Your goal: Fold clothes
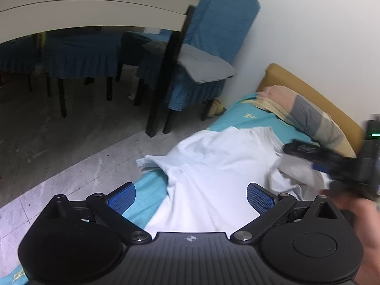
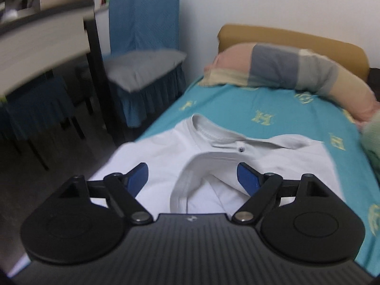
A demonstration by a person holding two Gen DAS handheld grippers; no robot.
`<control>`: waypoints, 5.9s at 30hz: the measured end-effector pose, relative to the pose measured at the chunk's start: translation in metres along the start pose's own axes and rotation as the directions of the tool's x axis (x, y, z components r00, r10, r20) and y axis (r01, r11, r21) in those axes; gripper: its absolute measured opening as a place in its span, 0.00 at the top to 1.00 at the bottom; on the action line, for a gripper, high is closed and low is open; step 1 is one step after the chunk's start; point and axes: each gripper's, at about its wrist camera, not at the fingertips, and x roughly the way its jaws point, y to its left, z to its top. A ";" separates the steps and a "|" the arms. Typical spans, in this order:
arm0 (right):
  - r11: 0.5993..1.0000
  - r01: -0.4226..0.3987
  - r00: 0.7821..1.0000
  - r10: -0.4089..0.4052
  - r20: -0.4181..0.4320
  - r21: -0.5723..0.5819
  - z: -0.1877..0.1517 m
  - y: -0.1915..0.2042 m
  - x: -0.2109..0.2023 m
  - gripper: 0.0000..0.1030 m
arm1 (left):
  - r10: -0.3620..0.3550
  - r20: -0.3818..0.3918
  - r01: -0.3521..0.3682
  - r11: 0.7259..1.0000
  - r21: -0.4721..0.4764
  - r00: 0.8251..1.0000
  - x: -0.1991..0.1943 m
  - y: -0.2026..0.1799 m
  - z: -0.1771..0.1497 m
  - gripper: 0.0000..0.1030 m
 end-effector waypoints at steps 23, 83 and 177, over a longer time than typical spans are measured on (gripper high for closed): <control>0.958 0.034 0.989 -0.072 0.126 0.283 -0.131 -0.114 -0.333 0.19 | -0.233 -0.200 0.283 0.919 0.275 0.952 -0.117 -0.111 -0.103 0.06; 0.816 0.007 0.999 -0.034 0.035 0.578 -0.179 -0.245 -0.319 0.18 | -0.435 -0.595 0.443 0.885 -0.143 0.676 -0.157 -0.063 -0.148 0.98; 0.970 0.022 0.966 -0.084 0.246 0.243 -0.032 -0.019 -0.030 0.91 | -0.050 -0.049 0.045 0.993 -0.105 0.998 -0.049 -0.020 -0.066 0.05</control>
